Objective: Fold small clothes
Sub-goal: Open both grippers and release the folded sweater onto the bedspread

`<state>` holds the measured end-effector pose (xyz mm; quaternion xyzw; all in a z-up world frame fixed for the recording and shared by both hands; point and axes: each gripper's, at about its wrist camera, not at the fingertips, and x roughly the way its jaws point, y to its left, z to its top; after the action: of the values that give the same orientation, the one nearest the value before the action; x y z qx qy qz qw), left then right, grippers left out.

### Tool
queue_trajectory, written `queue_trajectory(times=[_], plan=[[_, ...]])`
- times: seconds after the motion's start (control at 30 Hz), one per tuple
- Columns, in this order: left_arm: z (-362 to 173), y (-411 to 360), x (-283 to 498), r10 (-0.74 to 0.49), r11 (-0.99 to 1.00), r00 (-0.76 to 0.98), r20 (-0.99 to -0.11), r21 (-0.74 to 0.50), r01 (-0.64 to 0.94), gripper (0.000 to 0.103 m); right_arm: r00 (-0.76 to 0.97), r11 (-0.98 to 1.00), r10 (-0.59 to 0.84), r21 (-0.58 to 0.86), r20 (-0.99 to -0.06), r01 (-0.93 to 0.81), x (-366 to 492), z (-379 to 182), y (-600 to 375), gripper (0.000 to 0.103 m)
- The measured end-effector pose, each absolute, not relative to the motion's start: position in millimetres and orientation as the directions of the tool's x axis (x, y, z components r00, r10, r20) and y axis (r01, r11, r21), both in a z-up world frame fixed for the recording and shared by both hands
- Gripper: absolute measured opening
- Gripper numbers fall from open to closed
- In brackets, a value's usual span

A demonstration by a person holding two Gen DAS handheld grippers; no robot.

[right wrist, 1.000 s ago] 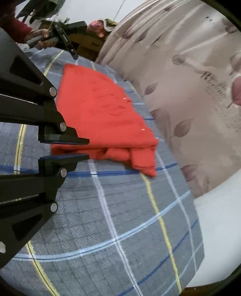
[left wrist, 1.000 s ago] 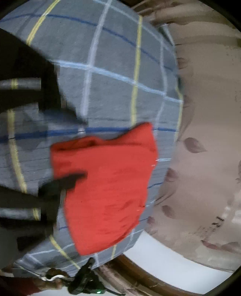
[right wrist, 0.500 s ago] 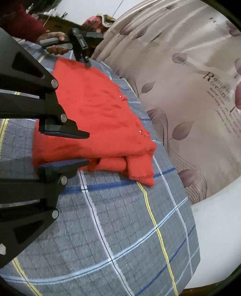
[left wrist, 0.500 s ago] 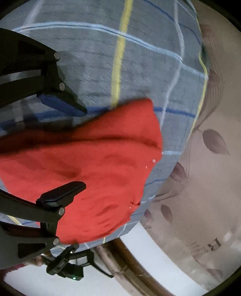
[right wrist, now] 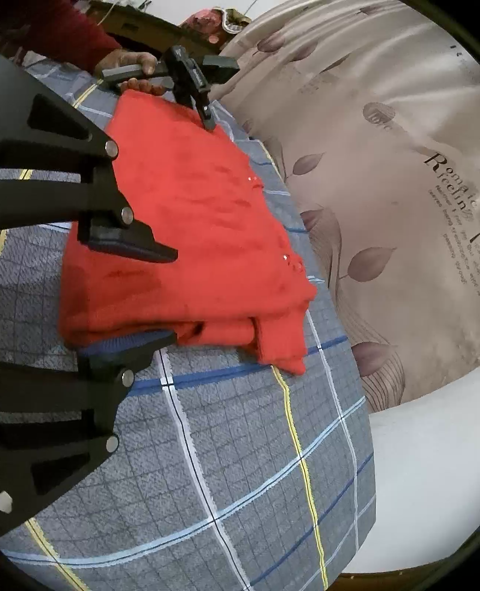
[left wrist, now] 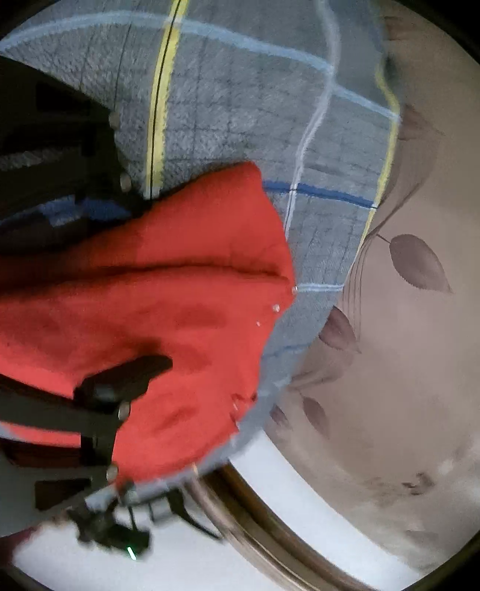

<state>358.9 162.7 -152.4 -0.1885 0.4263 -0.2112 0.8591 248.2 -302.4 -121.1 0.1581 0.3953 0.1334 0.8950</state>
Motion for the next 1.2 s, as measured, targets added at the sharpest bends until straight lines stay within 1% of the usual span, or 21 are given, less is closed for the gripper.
queue_trajectory(times=[0.03,0.07,0.1,0.17,0.3,0.37,0.47,0.73,0.93,1.0,1.07,1.2], plan=[[-152,157,358,-0.488,0.864,0.556,-0.673,-0.465,0.195,0.038,0.65,0.918,0.358,0.382,-0.671,-0.111,248,-121,-301,0.042],[-153,154,357,-0.462,0.879,0.564,-0.684,-0.437,0.19,0.034,0.649,0.921,0.352,0.375,-0.674,-0.109,248,-121,-300,0.047],[-152,152,355,-0.445,0.889,0.573,-0.688,-0.416,0.191,0.033,0.652,0.925,0.344,0.364,-0.676,-0.112,248,-121,-299,0.049],[-152,146,352,-0.415,0.907,0.586,-0.697,-0.371,0.2,0.033,0.656,0.932,0.328,0.347,-0.68,-0.107,247,-120,-298,0.055],[-153,146,352,-0.398,0.915,0.59,-0.702,-0.353,0.196,0.033,0.66,0.944,0.293,0.32,-0.692,-0.084,247,-120,-297,0.06],[-153,146,352,-0.392,0.917,0.592,-0.704,-0.347,0.195,0.033,0.661,0.95,0.274,0.304,-0.698,-0.072,248,-120,-296,0.065],[-153,143,353,-0.384,0.921,0.594,-0.707,-0.338,0.193,0.033,0.667,0.959,0.244,0.276,-0.704,-0.061,247,-118,-294,0.068],[-152,142,353,-0.367,0.928,0.597,-0.714,-0.319,0.19,0.033,0.679,0.979,0.165,0.204,-0.716,-0.023,245,-116,-289,0.068],[-151,141,353,-0.355,0.934,0.599,-0.717,-0.305,0.189,0.034,0.69,0.995,0.098,0.092,-0.717,-0.046,242,-111,-271,0.068],[-151,141,352,-0.349,0.936,0.6,-0.719,-0.298,0.187,0.035,0.673,0.996,0.093,0.061,-0.733,-0.072,244,-112,-263,0.069],[-151,139,352,-0.342,0.939,0.602,-0.722,-0.29,0.185,0.036,0.657,0.995,0.094,0.047,-0.748,-0.088,248,-115,-259,0.072],[-151,137,351,-0.327,0.944,0.605,-0.726,-0.273,0.183,0.037,0.614,0.996,0.074,0.028,-0.786,-0.084,255,-124,-257,0.074]])
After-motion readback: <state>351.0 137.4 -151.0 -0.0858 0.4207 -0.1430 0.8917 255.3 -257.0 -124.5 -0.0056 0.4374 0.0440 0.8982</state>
